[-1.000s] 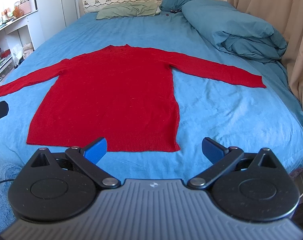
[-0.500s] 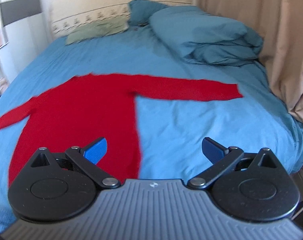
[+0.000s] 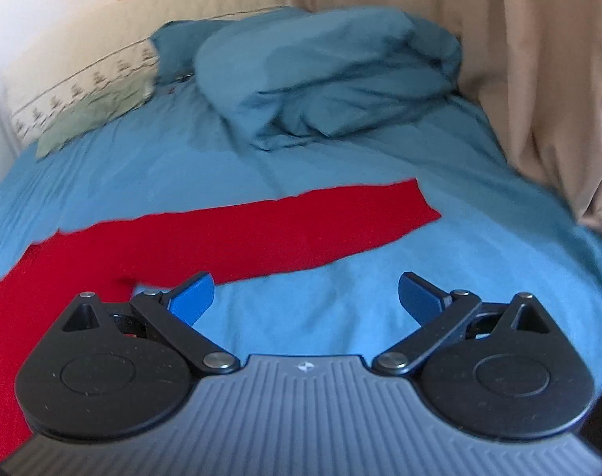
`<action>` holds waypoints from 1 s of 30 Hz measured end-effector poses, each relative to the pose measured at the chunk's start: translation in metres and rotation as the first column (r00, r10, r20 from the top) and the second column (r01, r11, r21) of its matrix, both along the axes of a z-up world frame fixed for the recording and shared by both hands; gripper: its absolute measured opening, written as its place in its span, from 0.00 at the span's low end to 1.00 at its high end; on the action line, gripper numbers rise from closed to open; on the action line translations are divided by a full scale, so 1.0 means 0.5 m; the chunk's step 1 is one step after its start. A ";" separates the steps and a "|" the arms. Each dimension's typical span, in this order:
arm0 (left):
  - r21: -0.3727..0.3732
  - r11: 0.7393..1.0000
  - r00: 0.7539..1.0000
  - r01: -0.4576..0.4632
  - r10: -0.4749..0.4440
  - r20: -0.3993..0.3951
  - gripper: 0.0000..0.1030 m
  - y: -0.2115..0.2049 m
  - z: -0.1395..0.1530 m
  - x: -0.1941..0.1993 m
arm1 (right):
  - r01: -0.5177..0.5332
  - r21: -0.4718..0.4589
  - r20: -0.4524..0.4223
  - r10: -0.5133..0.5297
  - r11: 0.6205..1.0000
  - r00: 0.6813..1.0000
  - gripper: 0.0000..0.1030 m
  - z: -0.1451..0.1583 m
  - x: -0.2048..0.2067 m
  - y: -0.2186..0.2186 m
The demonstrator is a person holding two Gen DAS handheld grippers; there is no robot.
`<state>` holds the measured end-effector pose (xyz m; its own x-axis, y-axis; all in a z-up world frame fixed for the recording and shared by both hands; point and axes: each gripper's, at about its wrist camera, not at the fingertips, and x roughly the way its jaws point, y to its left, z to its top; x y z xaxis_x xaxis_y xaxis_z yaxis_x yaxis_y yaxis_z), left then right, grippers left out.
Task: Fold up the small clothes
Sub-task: 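Move the right tool to a sleeve cuff and close on it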
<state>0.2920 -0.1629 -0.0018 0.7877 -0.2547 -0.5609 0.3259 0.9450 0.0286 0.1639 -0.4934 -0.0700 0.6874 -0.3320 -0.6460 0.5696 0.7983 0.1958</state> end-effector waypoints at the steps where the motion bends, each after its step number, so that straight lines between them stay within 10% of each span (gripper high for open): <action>1: 0.019 1.000 1.000 0.000 0.001 -0.021 1.00 -0.014 -0.026 0.028 | 0.016 0.016 -0.001 -0.016 1.000 1.000 1.00 -0.022 0.012 -0.018; 14: 0.044 0.999 0.968 -0.003 0.014 -0.250 1.00 -0.152 -0.274 0.255 | 0.136 -0.005 -0.060 -0.136 0.991 0.989 0.81 -0.221 0.154 -0.157; 19: 0.082 0.997 0.968 0.008 0.013 -0.251 1.00 -0.195 -0.311 0.283 | 0.176 -0.003 -0.018 -0.176 0.984 0.984 0.69 -0.234 0.178 -0.194; 24: 0.137 0.990 0.943 0.025 0.022 -0.331 1.00 -0.230 -0.354 0.309 | 0.201 -0.013 -0.028 -0.201 0.979 0.979 0.29 -0.227 0.189 -0.215; 30: 0.132 0.990 0.917 0.050 0.007 -0.398 1.00 -0.224 -0.363 0.328 | 0.156 -0.085 -0.057 -0.161 0.984 0.985 0.21 -0.181 0.216 -0.190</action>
